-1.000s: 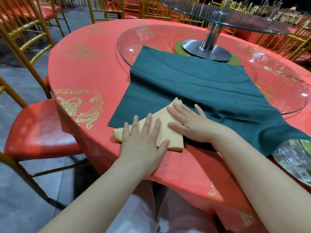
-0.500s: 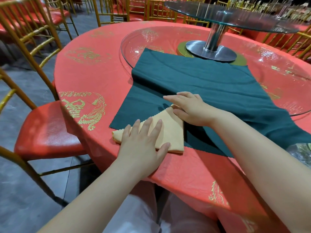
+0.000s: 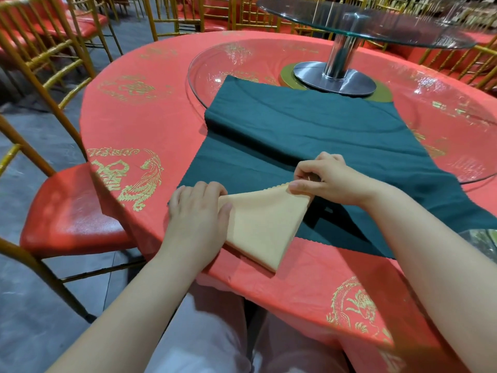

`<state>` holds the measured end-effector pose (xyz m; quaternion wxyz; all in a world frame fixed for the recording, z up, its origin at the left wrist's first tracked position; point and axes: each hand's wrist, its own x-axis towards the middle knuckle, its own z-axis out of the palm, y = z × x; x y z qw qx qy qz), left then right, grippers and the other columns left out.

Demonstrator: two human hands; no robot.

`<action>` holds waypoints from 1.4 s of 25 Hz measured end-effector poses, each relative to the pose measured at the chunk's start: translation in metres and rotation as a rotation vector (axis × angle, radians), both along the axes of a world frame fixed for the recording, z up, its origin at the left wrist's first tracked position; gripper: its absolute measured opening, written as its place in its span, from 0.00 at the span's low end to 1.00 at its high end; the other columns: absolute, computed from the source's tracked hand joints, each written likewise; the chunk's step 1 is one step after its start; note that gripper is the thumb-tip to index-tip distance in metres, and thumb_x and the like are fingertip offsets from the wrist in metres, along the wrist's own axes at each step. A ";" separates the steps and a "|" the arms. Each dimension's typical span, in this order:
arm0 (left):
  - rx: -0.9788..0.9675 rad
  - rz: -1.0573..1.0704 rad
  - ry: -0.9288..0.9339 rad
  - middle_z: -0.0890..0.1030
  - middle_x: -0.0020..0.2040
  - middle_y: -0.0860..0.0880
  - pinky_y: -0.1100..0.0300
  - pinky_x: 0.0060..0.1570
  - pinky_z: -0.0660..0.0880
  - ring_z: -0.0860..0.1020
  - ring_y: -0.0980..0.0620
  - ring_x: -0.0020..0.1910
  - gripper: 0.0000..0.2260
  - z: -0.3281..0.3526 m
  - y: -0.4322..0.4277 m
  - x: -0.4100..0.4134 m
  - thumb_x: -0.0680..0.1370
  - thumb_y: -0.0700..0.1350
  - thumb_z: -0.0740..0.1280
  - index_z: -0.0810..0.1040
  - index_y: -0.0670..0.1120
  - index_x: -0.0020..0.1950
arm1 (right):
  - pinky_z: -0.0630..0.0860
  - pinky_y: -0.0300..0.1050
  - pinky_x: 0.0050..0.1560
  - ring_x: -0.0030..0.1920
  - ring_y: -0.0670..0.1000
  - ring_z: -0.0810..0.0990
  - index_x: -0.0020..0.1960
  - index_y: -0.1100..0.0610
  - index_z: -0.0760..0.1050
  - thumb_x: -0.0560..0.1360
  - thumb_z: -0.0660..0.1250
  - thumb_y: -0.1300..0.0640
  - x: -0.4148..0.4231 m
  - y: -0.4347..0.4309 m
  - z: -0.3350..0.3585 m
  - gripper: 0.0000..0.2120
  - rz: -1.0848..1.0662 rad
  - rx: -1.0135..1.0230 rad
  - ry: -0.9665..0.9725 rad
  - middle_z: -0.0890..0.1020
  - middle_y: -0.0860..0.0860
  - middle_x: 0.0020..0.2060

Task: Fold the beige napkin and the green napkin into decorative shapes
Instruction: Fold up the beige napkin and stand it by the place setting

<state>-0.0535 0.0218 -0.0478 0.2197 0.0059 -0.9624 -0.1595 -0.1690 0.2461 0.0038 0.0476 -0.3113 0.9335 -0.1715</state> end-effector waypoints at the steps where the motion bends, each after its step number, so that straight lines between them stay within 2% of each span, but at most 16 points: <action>1: 0.010 0.009 -0.013 0.75 0.40 0.46 0.54 0.52 0.57 0.73 0.41 0.42 0.13 0.001 0.000 -0.001 0.73 0.50 0.55 0.74 0.45 0.46 | 0.55 0.41 0.53 0.43 0.47 0.66 0.35 0.48 0.72 0.71 0.63 0.37 0.003 0.004 -0.005 0.15 -0.017 0.012 0.028 0.72 0.44 0.32; 4: 0.031 0.061 -0.118 0.75 0.44 0.47 0.55 0.51 0.55 0.72 0.42 0.48 0.06 0.003 -0.001 -0.005 0.78 0.46 0.59 0.73 0.46 0.50 | 0.53 0.41 0.50 0.47 0.50 0.64 0.36 0.54 0.76 0.73 0.59 0.36 0.012 0.009 -0.022 0.22 -0.067 0.125 0.157 0.73 0.47 0.41; 6: 0.018 0.083 -0.157 0.75 0.48 0.49 0.55 0.52 0.53 0.70 0.45 0.51 0.06 0.002 -0.003 -0.006 0.79 0.47 0.58 0.71 0.48 0.53 | 0.51 0.40 0.48 0.48 0.50 0.64 0.35 0.53 0.77 0.70 0.54 0.35 0.016 0.009 -0.030 0.24 -0.084 0.134 0.217 0.72 0.47 0.43; 9: -0.004 0.085 -0.186 0.74 0.49 0.48 0.55 0.55 0.52 0.71 0.44 0.53 0.07 0.004 -0.003 -0.004 0.77 0.47 0.61 0.72 0.48 0.54 | 0.49 0.39 0.47 0.48 0.51 0.65 0.38 0.55 0.80 0.68 0.54 0.34 0.017 0.008 -0.033 0.27 -0.101 0.140 0.279 0.73 0.48 0.45; 12: 0.029 0.024 0.000 0.76 0.48 0.44 0.52 0.61 0.53 0.73 0.39 0.51 0.08 0.007 -0.002 0.004 0.72 0.43 0.66 0.77 0.44 0.49 | 0.50 0.39 0.51 0.50 0.51 0.68 0.42 0.53 0.76 0.67 0.55 0.32 0.025 0.011 -0.030 0.25 -0.127 0.107 0.343 0.74 0.48 0.46; 15: 0.066 -0.163 0.066 0.80 0.51 0.43 0.50 0.60 0.64 0.77 0.40 0.52 0.11 0.007 0.018 0.024 0.74 0.43 0.60 0.79 0.41 0.49 | 0.53 0.40 0.56 0.53 0.53 0.73 0.49 0.52 0.74 0.72 0.59 0.45 0.045 0.004 -0.025 0.14 -0.078 0.001 0.421 0.77 0.48 0.49; 17: -0.042 -0.169 -0.050 0.80 0.56 0.41 0.46 0.59 0.71 0.77 0.39 0.57 0.20 -0.002 0.035 0.037 0.77 0.50 0.53 0.78 0.38 0.55 | 0.53 0.42 0.63 0.58 0.51 0.73 0.54 0.51 0.75 0.74 0.56 0.47 0.065 -0.012 -0.024 0.15 0.041 -0.045 0.392 0.77 0.47 0.54; 18: -0.104 -0.151 -0.152 0.79 0.59 0.41 0.41 0.57 0.71 0.76 0.39 0.59 0.25 -0.004 0.040 0.040 0.79 0.53 0.49 0.77 0.38 0.58 | 0.50 0.43 0.67 0.64 0.48 0.69 0.59 0.50 0.73 0.75 0.52 0.45 0.075 -0.021 -0.025 0.19 0.097 -0.025 0.313 0.76 0.47 0.60; 20: -0.165 -0.098 -0.290 0.74 0.65 0.42 0.38 0.61 0.66 0.70 0.36 0.65 0.33 -0.004 0.041 0.042 0.78 0.60 0.40 0.73 0.41 0.65 | 0.42 0.44 0.70 0.73 0.47 0.55 0.71 0.46 0.62 0.75 0.44 0.38 0.088 -0.028 -0.031 0.28 0.158 0.083 0.137 0.62 0.46 0.72; 22: -0.170 -0.054 -0.384 0.58 0.75 0.43 0.41 0.70 0.50 0.53 0.33 0.72 0.37 0.000 0.036 0.041 0.72 0.67 0.35 0.60 0.50 0.73 | 0.36 0.43 0.70 0.75 0.49 0.41 0.74 0.40 0.48 0.73 0.39 0.34 0.090 -0.025 -0.035 0.31 0.153 0.198 0.026 0.48 0.44 0.76; 23: -0.156 -0.034 -0.393 0.50 0.77 0.44 0.42 0.70 0.42 0.45 0.33 0.73 0.39 0.000 0.033 0.041 0.68 0.70 0.33 0.53 0.56 0.74 | 0.34 0.44 0.70 0.75 0.50 0.38 0.73 0.37 0.44 0.72 0.39 0.33 0.089 -0.023 -0.035 0.30 0.139 0.230 0.001 0.44 0.45 0.76; 24: -0.143 -0.013 -0.382 0.45 0.77 0.44 0.43 0.69 0.37 0.40 0.34 0.72 0.41 -0.001 0.031 0.041 0.64 0.73 0.31 0.48 0.59 0.74 | 0.33 0.46 0.70 0.74 0.52 0.36 0.71 0.34 0.41 0.71 0.39 0.33 0.088 -0.021 -0.035 0.28 0.123 0.246 -0.003 0.42 0.45 0.76; 26: -0.163 0.029 -0.391 0.42 0.76 0.43 0.43 0.69 0.36 0.38 0.35 0.72 0.45 0.000 0.024 0.039 0.59 0.76 0.28 0.42 0.61 0.73 | 0.32 0.49 0.69 0.74 0.56 0.35 0.68 0.30 0.39 0.71 0.40 0.32 0.088 -0.021 -0.035 0.27 0.096 0.275 0.001 0.40 0.48 0.75; 29: -0.175 0.107 -0.442 0.42 0.76 0.42 0.41 0.69 0.37 0.40 0.37 0.73 0.47 0.001 0.011 0.033 0.58 0.76 0.32 0.39 0.56 0.74 | 0.32 0.54 0.70 0.74 0.59 0.35 0.67 0.27 0.38 0.67 0.40 0.27 0.087 -0.020 -0.036 0.30 0.061 0.308 -0.017 0.39 0.50 0.75; 32: -0.197 0.138 -0.487 0.43 0.76 0.41 0.41 0.68 0.34 0.40 0.39 0.74 0.52 0.001 0.007 0.030 0.58 0.76 0.33 0.40 0.47 0.75 | 0.34 0.54 0.72 0.74 0.56 0.36 0.67 0.28 0.35 0.64 0.38 0.24 0.081 -0.009 -0.037 0.34 0.014 0.323 -0.030 0.39 0.51 0.75; 35: -0.214 0.138 -0.529 0.41 0.76 0.39 0.39 0.66 0.31 0.37 0.37 0.73 0.55 0.006 0.009 0.029 0.58 0.79 0.35 0.39 0.44 0.75 | 0.33 0.52 0.71 0.75 0.50 0.37 0.70 0.33 0.35 0.61 0.31 0.22 0.072 0.012 -0.038 0.39 -0.045 0.319 -0.013 0.40 0.49 0.76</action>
